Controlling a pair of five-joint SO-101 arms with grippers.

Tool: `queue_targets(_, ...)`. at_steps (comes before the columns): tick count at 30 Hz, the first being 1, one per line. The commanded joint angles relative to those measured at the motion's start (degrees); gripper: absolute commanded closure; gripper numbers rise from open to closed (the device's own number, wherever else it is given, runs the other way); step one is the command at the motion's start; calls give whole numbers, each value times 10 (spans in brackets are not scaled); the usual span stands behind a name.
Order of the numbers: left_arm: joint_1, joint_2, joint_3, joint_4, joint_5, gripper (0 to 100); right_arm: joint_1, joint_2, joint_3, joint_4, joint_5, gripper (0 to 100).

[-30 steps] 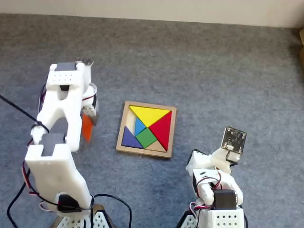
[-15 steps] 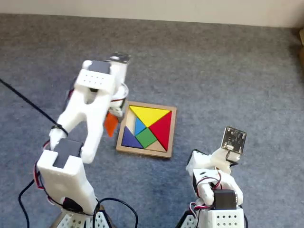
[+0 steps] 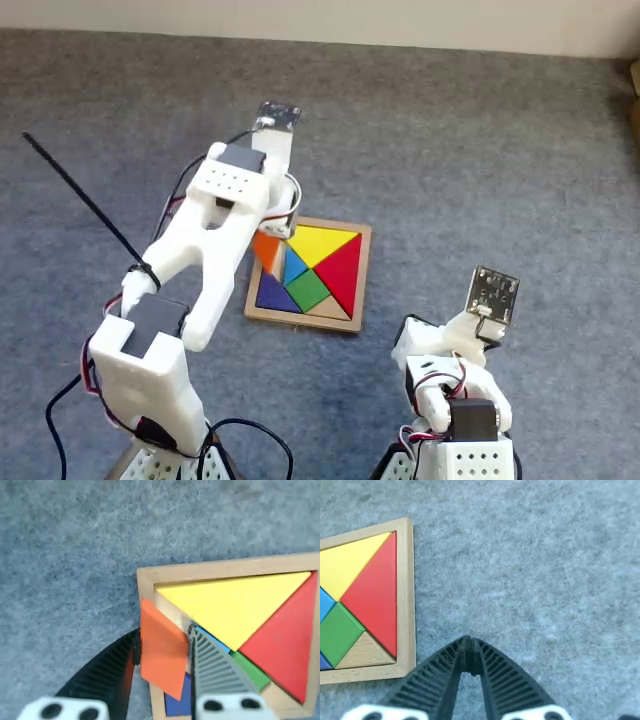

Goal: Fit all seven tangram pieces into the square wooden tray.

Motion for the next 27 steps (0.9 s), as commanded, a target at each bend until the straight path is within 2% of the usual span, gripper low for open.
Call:
queue_targets(1, 10, -34, 10, -36, 24, 995, 7, -6, 68, 0, 7, 995)
queue_targets(4, 13, -34, 16, -35, 40, 980, 7, -6, 68, 0, 7, 995)
queue_targets(11, 9, -33, 17, -33, 113, 759, 7, -6, 68, 0, 7, 995)
queue_targets(23, 7, -41, 9, 1, 114, 765, 7, -6, 68, 0, 7, 995)
queue_targets(27, -16, -41, 9, -2, 114, 765, 7, -6, 68, 0, 7, 995)
